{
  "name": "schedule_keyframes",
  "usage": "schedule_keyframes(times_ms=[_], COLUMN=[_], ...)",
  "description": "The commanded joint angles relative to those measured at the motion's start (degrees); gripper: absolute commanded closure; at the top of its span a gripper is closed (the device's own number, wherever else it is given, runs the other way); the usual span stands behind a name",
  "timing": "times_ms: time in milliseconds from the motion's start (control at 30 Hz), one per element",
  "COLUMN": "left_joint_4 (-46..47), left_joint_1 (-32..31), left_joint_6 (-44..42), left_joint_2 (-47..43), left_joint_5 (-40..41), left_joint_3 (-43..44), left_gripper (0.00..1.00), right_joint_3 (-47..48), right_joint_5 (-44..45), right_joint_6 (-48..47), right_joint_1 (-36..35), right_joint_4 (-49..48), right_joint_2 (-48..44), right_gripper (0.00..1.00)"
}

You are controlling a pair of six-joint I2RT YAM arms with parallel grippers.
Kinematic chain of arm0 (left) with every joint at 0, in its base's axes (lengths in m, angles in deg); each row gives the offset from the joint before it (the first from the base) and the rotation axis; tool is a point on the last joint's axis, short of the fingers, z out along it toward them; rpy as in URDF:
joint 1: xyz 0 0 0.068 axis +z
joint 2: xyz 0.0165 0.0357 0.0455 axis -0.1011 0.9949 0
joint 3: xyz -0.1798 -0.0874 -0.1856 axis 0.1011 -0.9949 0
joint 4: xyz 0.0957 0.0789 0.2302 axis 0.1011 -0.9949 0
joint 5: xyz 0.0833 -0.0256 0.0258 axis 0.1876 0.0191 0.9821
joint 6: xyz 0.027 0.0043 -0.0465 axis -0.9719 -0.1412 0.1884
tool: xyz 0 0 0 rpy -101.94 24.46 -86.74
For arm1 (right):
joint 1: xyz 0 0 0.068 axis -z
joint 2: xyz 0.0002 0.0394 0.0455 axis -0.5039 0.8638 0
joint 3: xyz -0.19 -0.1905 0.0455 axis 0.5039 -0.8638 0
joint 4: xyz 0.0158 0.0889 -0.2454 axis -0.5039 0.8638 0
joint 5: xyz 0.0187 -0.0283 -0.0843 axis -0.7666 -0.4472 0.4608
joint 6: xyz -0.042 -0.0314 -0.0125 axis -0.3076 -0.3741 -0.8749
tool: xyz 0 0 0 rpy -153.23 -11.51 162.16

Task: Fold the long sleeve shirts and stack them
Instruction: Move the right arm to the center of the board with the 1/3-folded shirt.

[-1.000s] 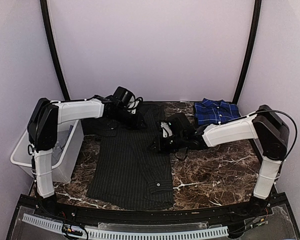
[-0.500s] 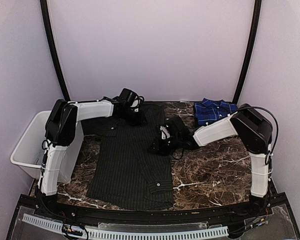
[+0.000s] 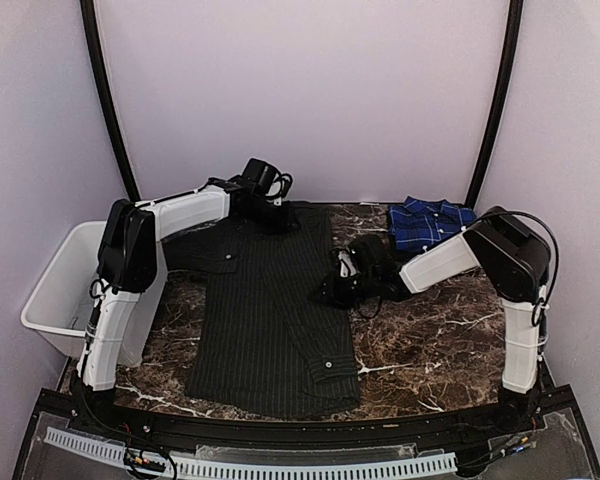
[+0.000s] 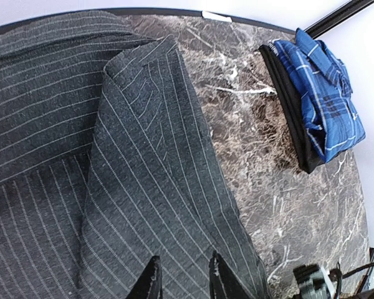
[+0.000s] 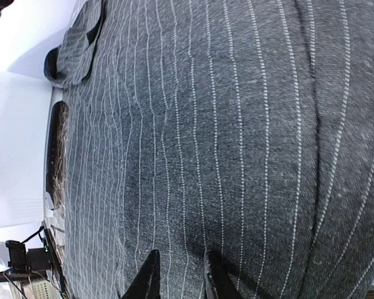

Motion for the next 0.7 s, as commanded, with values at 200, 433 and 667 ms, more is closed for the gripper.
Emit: schedule_keyframes(times_ms=[200,433,667], left_joint_4=[-9.9,-10.4,-9.2], left_joint_1=[0.0,0.0,0.2], left_joint_6=[-1.3,-2.4,-4.3], left_joint_2=[-6.7,-11.3,-12.7], left_joint_5=[1.5,3.2,1.8], left_joint_3=[2.4,-3.2,-7.2], left_gripper=[0.75,0.74,0.74], right_joint_3=[-11.0,-14.2,-3.3], right_joint_5=[2.4,1.6,1.5], right_joint_6=[-1.9,-5.4,-8.0], right_joint_1=[7.5,9.5,9.1], right_joint_4=[3.5,7.1,11.7], right_joint_2=[-6.3,-11.9,-14.3], right_gripper=[0.78,0.77,0.74])
